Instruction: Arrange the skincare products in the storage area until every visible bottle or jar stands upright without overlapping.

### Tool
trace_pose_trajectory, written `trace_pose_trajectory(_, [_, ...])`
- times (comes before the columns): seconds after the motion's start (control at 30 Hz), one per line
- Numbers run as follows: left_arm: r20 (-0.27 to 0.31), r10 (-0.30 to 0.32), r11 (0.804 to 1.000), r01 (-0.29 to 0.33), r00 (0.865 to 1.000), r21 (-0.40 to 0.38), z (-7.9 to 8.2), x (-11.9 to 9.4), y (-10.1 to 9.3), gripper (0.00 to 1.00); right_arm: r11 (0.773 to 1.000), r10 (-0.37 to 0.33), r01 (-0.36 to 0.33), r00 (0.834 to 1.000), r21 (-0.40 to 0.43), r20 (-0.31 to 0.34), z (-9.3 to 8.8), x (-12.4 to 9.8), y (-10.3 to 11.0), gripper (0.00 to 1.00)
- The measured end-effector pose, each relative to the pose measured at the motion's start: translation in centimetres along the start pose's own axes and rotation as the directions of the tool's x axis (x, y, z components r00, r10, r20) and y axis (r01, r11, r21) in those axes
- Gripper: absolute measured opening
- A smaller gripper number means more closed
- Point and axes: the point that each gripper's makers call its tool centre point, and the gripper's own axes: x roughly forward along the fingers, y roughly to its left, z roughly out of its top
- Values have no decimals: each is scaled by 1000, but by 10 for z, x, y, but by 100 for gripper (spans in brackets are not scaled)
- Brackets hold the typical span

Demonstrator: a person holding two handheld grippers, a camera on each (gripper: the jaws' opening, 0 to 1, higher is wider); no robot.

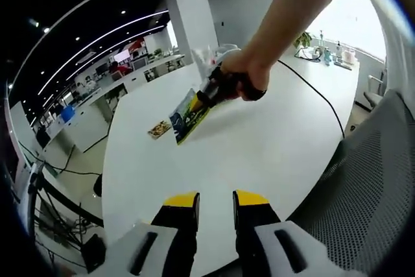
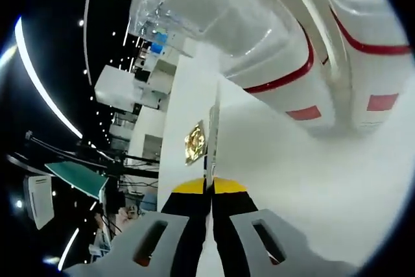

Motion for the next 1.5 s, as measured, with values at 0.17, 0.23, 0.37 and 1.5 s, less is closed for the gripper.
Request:
trace_pose_trajectory(0.17, [-5, -1, 1000, 1, 1000, 1, -1, 0, 0, 22, 996, -59, 62, 997, -60, 46, 5, -9, -11, 4])
trace_pose_trajectory(0.23, [-11, 0, 1000, 0, 1000, 5, -2, 1, 0, 22, 994, -77, 81, 996, -77, 54, 7, -11, -16, 8])
trace_pose_trajectory(0.37, [-17, 0, 1000, 0, 1000, 8, -3, 1, 0, 22, 977, -152, 164, 983, -136, 99, 12, -17, -29, 21])
trace_pose_trajectory(1.5, [-42, 6, 1000, -5, 999, 22, -8, 3, 2, 22, 400, -334, 181, 942, -899, 41, -28, -1, -20, 35])
